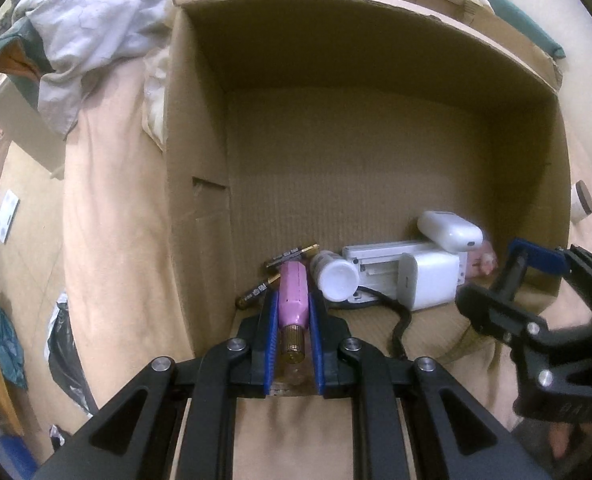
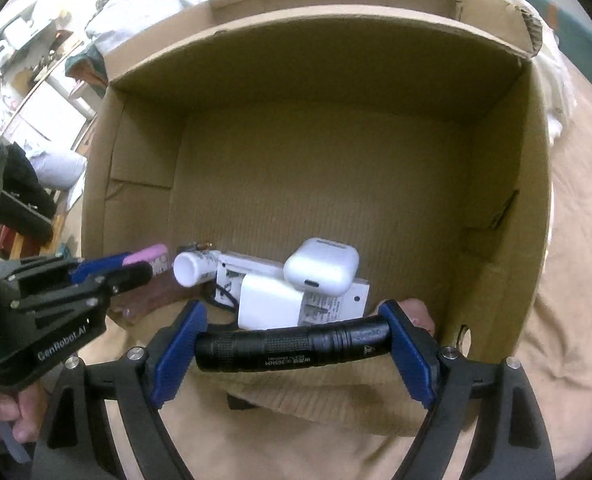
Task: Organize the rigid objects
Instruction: 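Lower the perfume bottle and flashlight into the box and open both grippers, then move the right gripper to the black-and-red power bank on the sheet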
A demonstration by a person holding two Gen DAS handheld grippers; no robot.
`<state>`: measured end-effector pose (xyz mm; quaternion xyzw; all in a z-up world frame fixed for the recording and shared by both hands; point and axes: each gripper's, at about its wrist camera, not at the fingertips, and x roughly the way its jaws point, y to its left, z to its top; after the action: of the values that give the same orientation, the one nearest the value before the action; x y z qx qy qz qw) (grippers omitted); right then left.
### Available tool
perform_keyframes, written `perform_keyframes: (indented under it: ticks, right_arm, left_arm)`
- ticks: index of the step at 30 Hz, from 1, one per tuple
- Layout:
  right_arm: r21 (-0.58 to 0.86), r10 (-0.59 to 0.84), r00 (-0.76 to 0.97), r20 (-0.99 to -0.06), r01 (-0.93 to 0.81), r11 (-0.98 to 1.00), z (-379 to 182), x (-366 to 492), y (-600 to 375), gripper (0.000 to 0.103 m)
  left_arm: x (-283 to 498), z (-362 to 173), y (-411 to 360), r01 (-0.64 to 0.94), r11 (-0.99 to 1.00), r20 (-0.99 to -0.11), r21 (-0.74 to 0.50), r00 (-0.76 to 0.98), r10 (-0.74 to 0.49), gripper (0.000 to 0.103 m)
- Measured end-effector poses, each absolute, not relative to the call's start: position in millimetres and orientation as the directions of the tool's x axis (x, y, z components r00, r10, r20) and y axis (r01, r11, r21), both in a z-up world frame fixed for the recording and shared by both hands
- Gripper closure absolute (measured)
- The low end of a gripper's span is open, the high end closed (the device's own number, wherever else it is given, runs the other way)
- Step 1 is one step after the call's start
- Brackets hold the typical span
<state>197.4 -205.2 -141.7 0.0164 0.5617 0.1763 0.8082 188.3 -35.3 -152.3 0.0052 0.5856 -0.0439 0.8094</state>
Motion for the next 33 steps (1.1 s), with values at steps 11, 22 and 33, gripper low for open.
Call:
perform_keyframes:
  ticks: [11, 22, 33]
  right_arm:
    - [0.322, 0.396, 0.457, -0.797, -0.234, 0.917, -108, 194, -231, 0.000]
    - [0.274, 0.357, 0.470, -0.807, -0.237, 0.932, -103, 196, -224, 0.000]
    - [0.248, 0.365, 0.526, -0.768, -0.280, 0.927, -62, 160, -222, 0.000]
  left_arm:
    - [182, -129, -40, 0.067, 0.998, -0.904, 0.016, 0.427, -0.014, 0.043]
    - [176, -118, -46, 0.067, 0.997, -0.893, 0.026, 0.450, -0.007, 0.043]
    - [147, -79, -36, 0.066, 0.998, -0.885, -0.004, 0.465, -0.035, 0.043]
